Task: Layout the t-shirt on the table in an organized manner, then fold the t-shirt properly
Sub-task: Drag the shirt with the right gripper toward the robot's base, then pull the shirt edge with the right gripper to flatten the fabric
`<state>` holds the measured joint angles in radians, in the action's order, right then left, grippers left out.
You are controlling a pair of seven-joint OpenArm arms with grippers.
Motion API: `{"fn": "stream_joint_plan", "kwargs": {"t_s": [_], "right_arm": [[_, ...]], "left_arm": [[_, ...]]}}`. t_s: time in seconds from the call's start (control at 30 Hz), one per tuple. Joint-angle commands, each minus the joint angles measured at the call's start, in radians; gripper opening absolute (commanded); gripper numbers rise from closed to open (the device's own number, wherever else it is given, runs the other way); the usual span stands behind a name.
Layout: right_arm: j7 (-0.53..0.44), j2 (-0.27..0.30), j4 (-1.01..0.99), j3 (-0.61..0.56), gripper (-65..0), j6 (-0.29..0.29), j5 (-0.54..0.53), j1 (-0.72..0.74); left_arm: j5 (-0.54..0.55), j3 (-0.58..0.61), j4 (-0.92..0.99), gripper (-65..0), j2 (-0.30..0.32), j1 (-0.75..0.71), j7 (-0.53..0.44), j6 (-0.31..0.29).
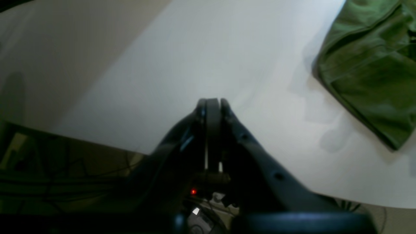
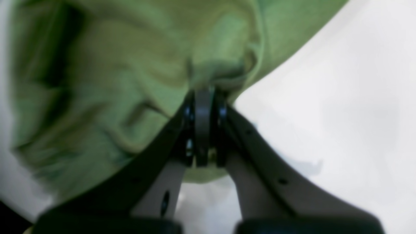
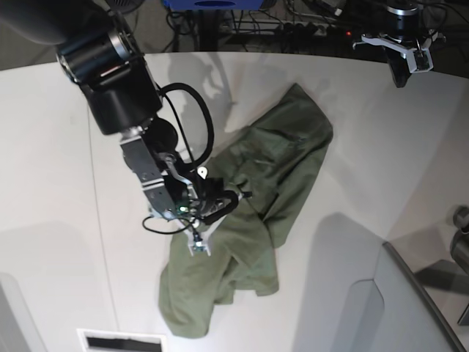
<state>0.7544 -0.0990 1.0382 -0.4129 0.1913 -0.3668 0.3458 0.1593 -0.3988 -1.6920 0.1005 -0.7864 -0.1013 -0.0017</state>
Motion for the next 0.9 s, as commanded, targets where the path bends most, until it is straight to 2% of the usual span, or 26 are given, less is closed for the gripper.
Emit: {"fn": "stream_joint_plan", "kwargs": {"t_s": [0.0, 0.07, 0.13, 0.37, 0.47, 0.57, 0.67, 0.77, 0.87], "right_arm": [[0.0, 0.015, 0.069, 0.004, -65.0, 0.021, 0.005, 0.012], [0.04, 0.046, 0.172, 0.007, -65.0, 0.087, 0.005, -0.018], [0.083, 0.077, 0.251, 0.041, -65.0, 0.124, 0.004, -0.049], [0.175, 0.13, 0.471, 0.358, -65.0, 0.124, 0.004, -0.219], [0.176, 0.144, 0.503, 0.458, -65.0, 0.124, 0.004, -0.271], [0.176, 0.144, 0.454, 0.553, -65.0, 0.124, 0.004, -0.278], [0.184, 0.147, 0.393, 0.564, -63.5, 0.124, 0.004, -0.248], [0.212, 0.155, 0.394, 0.558, -51.8, 0.124, 0.005, -0.242], [0.212, 0.163, 0.469, 0.49, -47.0, 0.124, 0.01, -0.25]], "left_arm": [[0.004, -0.007, -0.013, -65.0, 0.008, -0.012, -0.025, 0.006], [0.004, -0.007, -0.013, -65.0, 0.009, -0.012, -0.025, 0.006], [0.004, -0.007, -0.013, -65.0, 0.011, -0.012, -0.027, 0.006], [0.004, 0.001, -0.02, -65.0, 0.014, -0.011, -0.028, 0.006], [0.004, 0.002, -0.02, -65.0, 0.014, -0.009, -0.028, 0.006], [0.004, 0.002, -0.015, -65.0, 0.015, 0.012, -0.024, 0.006], [0.004, 0.004, -0.015, -65.0, 0.014, 0.015, -0.024, 0.006], [0.004, 0.004, -0.016, -65.0, 0.014, 0.017, -0.024, 0.006], [0.004, 0.004, -0.015, -65.0, 0.015, 0.015, -0.024, 0.006]]}}
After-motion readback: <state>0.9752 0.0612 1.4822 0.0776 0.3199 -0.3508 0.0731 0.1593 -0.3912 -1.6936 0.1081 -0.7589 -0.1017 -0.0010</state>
